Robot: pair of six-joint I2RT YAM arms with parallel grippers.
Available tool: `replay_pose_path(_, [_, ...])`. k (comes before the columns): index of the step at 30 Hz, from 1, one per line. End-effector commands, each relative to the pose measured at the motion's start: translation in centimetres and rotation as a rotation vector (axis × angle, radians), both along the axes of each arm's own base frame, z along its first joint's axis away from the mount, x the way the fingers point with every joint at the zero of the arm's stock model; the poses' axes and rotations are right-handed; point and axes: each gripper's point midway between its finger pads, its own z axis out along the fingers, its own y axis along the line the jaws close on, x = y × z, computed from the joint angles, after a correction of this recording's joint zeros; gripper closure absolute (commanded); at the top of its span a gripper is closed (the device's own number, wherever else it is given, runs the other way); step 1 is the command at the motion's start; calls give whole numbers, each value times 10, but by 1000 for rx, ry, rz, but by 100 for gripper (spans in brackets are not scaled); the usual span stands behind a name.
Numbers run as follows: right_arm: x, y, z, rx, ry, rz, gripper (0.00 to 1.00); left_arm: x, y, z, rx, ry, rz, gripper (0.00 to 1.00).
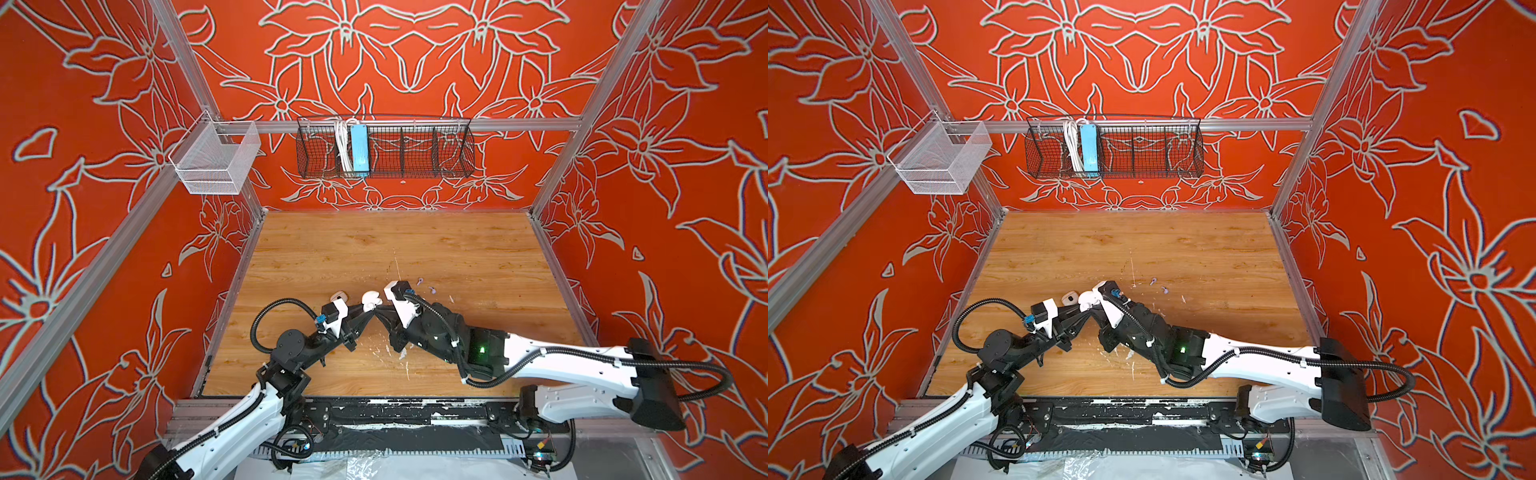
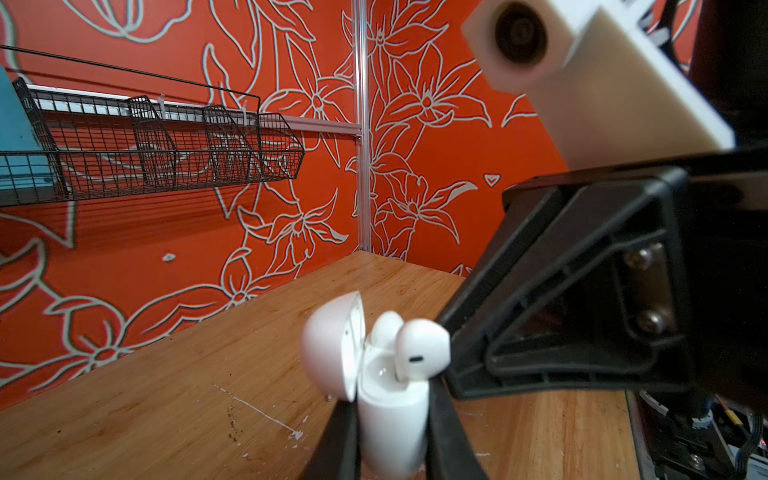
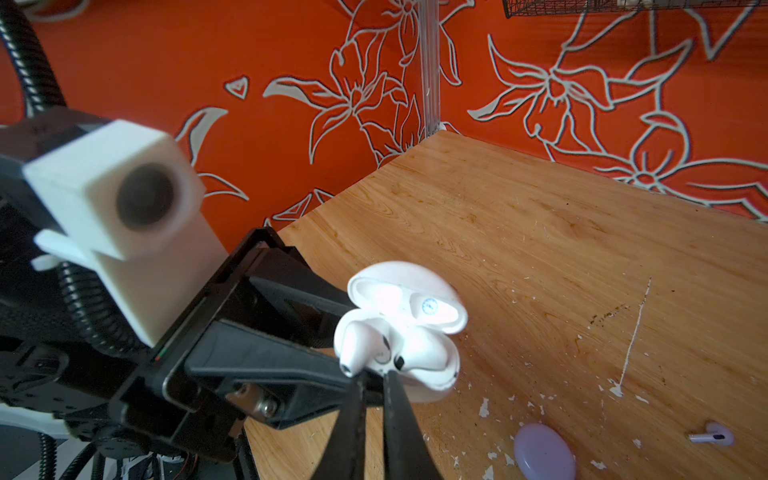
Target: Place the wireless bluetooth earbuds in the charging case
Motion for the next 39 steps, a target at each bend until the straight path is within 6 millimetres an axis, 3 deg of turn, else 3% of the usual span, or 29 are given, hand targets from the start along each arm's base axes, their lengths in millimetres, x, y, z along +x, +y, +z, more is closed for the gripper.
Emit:
replay_pose_path(1, [-3, 4, 23, 39, -12, 12, 87, -3, -3, 16, -6, -43, -19, 100])
replay_pose_path(7, [-1, 11, 24, 20, -6, 13, 87, -3, -4, 16, -5, -43, -23, 100])
replay_pose_path(13, [2, -7, 31, 17, -33, -31, 87, -4, -3, 16, -6, -44, -22, 100])
replay_pose_path(21, [30, -78, 42, -90, -46, -280, 75, -8, -9, 11, 47, -55, -57, 100])
replay_pose_path(29, [71, -143, 16, -128, 166, -422, 72, -25, -28, 15, 69, -78, -226, 100])
replay_pose_path(33, [87, -146, -8, -199, 275, -418, 72, -31, -33, 15, 94, -91, -277, 100])
replay_pose_path(39, [93, -120, -36, -255, 373, -323, 71, -35, -36, 16, 104, -101, -305, 100])
